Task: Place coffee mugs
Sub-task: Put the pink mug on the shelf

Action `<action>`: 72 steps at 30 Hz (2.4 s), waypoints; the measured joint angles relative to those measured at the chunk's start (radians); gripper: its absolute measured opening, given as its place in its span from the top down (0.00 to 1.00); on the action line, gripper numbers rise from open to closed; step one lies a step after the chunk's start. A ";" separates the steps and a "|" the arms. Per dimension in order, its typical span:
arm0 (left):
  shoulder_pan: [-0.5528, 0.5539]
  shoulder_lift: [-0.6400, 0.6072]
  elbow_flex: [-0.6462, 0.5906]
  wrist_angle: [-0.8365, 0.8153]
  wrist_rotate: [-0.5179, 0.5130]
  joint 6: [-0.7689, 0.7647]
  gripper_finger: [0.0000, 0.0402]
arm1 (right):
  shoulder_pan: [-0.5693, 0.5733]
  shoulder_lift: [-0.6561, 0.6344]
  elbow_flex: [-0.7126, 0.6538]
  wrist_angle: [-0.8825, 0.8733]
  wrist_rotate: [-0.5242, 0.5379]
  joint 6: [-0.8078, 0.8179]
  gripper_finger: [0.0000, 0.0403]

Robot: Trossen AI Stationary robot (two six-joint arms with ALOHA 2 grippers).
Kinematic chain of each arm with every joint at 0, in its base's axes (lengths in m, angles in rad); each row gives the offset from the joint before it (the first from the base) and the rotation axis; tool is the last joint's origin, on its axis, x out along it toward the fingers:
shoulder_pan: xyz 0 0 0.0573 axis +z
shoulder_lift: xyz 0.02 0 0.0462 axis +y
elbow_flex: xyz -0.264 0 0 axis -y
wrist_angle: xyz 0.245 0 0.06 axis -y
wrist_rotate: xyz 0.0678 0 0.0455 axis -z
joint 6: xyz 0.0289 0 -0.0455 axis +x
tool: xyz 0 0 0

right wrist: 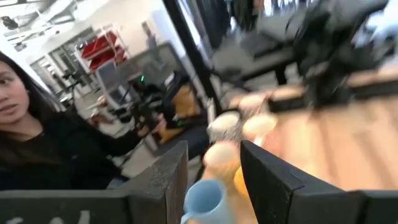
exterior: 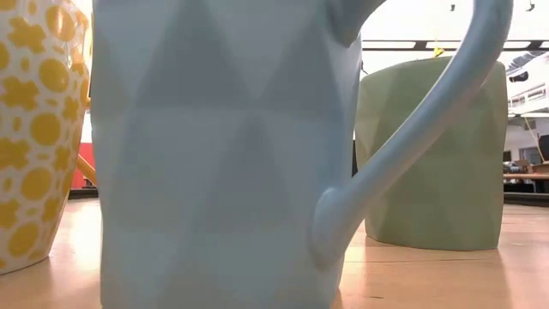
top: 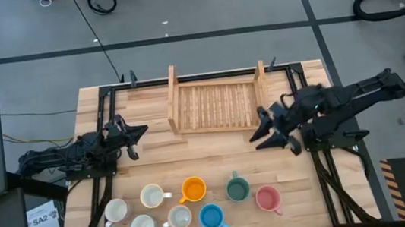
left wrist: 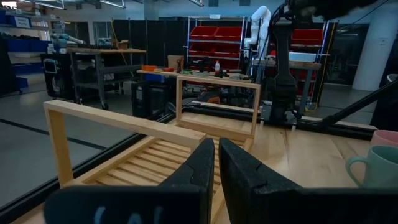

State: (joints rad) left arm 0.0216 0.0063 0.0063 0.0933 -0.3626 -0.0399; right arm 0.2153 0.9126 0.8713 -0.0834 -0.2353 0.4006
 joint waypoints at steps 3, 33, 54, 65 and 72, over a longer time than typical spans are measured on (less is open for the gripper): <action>0.000 0.000 0.000 0.000 0.000 0.000 0.93 | 0.058 0.045 0.001 -0.009 0.019 0.075 0.62; 0.000 0.000 0.000 -0.002 0.000 0.000 0.93 | 0.337 0.287 0.002 -0.398 0.164 0.550 0.62; 0.000 0.000 0.000 -0.002 0.000 0.000 0.93 | 0.342 0.434 0.003 -0.403 0.187 0.406 0.62; 0.000 0.000 0.000 -0.004 0.001 0.000 0.93 | 0.345 0.478 0.003 -0.411 0.186 0.344 0.62; 0.000 0.000 0.000 -0.006 0.001 0.000 0.93 | 0.353 0.494 0.003 -0.422 0.182 0.333 0.62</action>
State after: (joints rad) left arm 0.0212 0.0066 0.0063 0.0875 -0.3618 -0.0402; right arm 0.5682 1.4070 0.8745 -0.5053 -0.0528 0.7339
